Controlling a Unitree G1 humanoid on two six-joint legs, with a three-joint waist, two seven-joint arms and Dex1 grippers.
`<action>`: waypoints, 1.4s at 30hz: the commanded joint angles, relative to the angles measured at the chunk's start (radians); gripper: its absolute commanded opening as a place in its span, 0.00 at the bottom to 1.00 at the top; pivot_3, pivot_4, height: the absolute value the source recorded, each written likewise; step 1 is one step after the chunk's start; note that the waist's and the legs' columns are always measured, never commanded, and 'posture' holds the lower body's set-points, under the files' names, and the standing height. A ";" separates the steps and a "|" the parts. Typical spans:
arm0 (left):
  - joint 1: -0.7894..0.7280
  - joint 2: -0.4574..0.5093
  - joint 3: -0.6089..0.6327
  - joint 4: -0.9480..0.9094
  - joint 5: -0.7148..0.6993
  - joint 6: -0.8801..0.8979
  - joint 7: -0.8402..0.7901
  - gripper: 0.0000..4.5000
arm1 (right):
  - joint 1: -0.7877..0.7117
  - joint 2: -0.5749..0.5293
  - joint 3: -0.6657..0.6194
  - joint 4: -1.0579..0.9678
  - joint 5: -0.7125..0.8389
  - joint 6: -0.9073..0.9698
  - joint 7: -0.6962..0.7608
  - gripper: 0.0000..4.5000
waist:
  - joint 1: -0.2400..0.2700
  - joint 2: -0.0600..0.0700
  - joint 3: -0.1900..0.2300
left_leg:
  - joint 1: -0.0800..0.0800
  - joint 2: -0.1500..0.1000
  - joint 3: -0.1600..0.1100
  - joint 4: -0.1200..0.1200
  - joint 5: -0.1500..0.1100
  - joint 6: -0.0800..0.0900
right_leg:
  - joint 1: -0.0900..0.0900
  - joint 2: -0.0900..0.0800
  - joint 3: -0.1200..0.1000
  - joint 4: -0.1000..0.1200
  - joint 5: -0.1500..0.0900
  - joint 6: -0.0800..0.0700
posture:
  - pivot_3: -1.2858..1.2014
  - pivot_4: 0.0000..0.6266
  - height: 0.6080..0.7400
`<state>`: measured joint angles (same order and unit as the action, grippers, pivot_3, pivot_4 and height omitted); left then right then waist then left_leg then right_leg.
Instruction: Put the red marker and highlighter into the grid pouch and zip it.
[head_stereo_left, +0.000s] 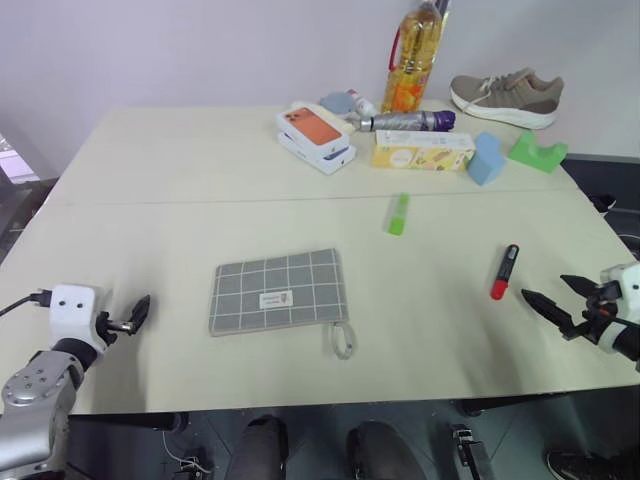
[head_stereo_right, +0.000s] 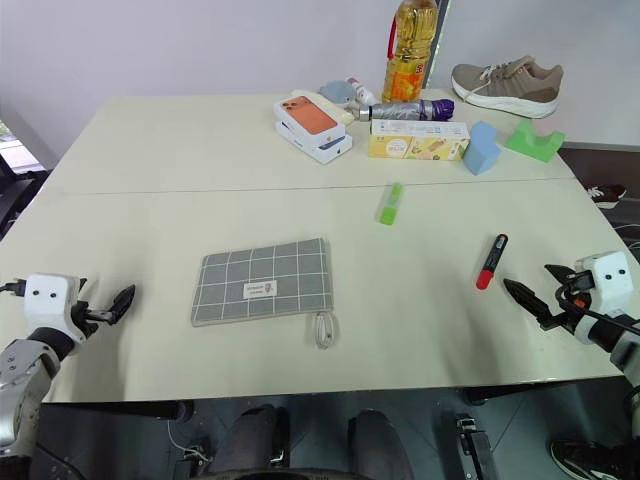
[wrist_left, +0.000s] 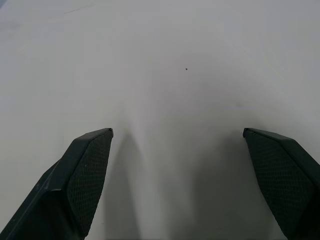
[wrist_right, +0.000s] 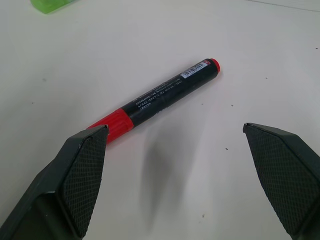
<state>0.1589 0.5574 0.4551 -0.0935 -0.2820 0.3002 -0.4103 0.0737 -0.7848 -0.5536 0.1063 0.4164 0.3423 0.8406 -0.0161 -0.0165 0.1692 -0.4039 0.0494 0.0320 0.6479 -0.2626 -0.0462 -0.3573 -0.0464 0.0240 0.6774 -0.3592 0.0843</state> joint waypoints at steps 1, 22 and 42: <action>-0.001 0.000 0.036 -0.039 -0.021 -0.004 0.003 1.00 | -0.018 -0.008 -0.006 -0.025 0.013 -0.009 -0.005 0.99 | 0.000 0.000 0.000 | 0.000 0.000 0.000 0.000 0.000 0.000 | 0.000 0.000 0.000 0.000 0.000 0.000 | 0.52 0.24 1.00; 0.026 -0.059 -0.069 -0.099 0.016 -0.130 -0.025 1.00 | -0.374 0.244 0.605 -0.464 0.007 0.253 -0.165 0.01 | 0.001 -0.001 0.000 | -0.002 0.000 -0.001 0.000 0.000 0.000 | -0.002 0.000 -0.001 0.000 0.000 0.000 | 0.52 0.24 1.00; 0.094 0.216 -0.163 0.089 0.242 -0.610 -0.296 1.00 | -0.448 0.444 0.879 -0.266 -0.218 0.310 -0.288 0.01 | -0.004 -0.002 -0.001 | -0.003 0.000 -0.001 0.000 0.000 0.000 | -0.005 -0.002 -0.001 0.002 0.000 -0.002 | 0.52 0.24 1.00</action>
<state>0.2591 0.7428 0.3238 -0.0306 -0.0893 -0.2200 -0.6779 -0.3671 -0.3500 0.3326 -0.1692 0.2076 0.6473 0.5557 -0.0201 -0.0189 0.1678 -0.4067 0.0498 0.0308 0.6480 -0.2625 -0.0462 -0.3620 -0.0484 0.0227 0.6796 -0.3588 0.0824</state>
